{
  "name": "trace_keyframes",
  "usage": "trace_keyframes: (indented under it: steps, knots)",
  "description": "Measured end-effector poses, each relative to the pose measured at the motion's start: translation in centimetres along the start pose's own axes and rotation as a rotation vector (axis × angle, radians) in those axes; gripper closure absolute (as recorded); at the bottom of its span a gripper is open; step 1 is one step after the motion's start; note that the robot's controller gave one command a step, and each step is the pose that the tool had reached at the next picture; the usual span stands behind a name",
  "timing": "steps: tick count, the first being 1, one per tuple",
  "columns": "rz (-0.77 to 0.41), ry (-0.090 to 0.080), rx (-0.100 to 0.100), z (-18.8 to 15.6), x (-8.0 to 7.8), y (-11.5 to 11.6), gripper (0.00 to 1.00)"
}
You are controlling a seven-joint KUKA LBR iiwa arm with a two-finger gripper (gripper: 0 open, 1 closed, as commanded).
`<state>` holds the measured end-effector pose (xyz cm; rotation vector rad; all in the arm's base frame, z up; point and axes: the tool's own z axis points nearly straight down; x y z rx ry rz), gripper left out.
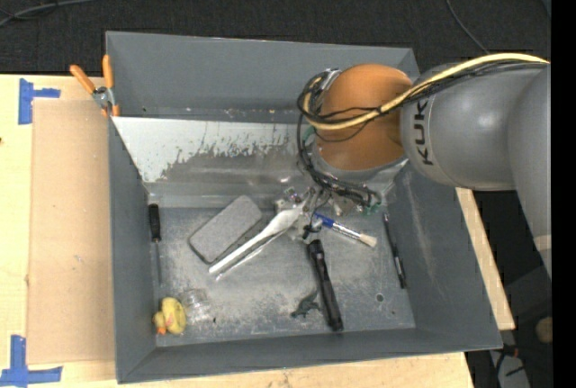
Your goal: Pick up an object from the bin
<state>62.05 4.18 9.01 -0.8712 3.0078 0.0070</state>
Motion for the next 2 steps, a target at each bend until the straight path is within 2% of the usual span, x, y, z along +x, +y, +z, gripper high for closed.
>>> trace_keyframes:
  steps: [1,2]
  knots:
    - [0.003,-0.001,-0.001,-0.6,0.0,0.0,1.00]
    - [0.005,0.005,-0.004,-3.1,0.1,0.2,1.00]
